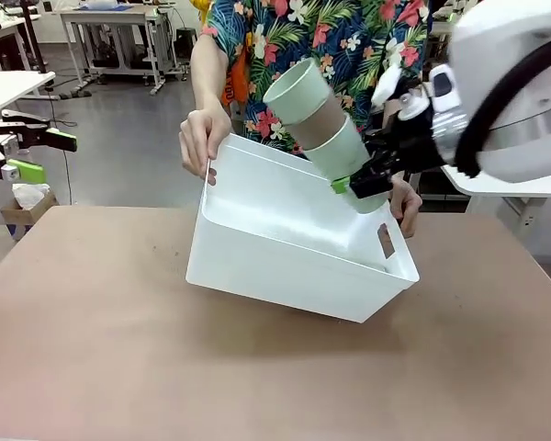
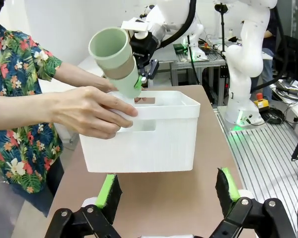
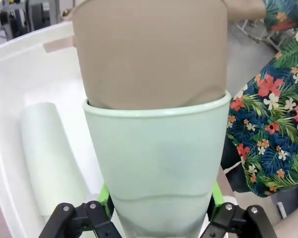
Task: Stack the cups and store them in the basket.
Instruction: Place the stack of Reusable plastic cups into the Pantry Basket.
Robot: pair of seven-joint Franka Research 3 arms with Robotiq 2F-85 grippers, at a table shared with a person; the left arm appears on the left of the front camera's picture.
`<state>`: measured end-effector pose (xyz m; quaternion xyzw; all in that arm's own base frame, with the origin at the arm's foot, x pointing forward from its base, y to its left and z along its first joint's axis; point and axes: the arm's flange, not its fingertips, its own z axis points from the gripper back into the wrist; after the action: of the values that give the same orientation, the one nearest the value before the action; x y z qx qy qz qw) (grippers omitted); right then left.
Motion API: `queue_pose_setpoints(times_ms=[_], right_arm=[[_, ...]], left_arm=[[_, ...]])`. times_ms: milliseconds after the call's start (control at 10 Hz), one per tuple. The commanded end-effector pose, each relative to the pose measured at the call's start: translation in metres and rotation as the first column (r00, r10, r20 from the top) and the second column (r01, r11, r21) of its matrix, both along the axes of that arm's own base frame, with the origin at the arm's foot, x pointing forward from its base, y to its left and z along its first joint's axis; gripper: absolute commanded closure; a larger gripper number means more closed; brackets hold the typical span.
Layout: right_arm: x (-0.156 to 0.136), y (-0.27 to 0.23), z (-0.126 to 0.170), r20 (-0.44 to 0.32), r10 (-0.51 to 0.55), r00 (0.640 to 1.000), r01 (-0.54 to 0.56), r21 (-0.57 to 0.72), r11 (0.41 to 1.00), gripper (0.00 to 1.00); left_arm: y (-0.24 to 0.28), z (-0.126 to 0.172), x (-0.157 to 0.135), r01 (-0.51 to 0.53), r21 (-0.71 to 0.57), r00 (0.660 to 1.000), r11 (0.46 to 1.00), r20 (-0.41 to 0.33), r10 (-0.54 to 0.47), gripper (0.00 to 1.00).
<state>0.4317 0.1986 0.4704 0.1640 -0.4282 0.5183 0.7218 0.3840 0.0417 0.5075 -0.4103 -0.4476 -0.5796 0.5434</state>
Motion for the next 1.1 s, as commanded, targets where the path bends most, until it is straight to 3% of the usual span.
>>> queue_pose_setpoints(times_ms=[0, 500, 1000], right_arm=[[0.012, 0.022, -0.003, 0.004, -0.053, 0.999, 0.053, -0.077, 0.996, 0.14], [0.01, 0.046, -0.04, 0.021, -0.063, 0.998, 0.066, -0.202, 0.977, 0.14], [0.01, 0.049, -0.057, 0.052, -0.063, 0.997, 0.075, -0.289, 0.954, 0.14]], left_arm=[[0.0, 0.003, -0.001, -0.005, -0.005, 1.0, 1.0, -0.005, 0.005, 0.0], [0.0, 0.003, -0.001, -0.005, -0.005, 1.0, 1.0, -0.005, 0.005, 0.0], [0.0, 0.003, -0.001, -0.005, -0.005, 1.0, 1.0, -0.005, 0.005, 0.0]])
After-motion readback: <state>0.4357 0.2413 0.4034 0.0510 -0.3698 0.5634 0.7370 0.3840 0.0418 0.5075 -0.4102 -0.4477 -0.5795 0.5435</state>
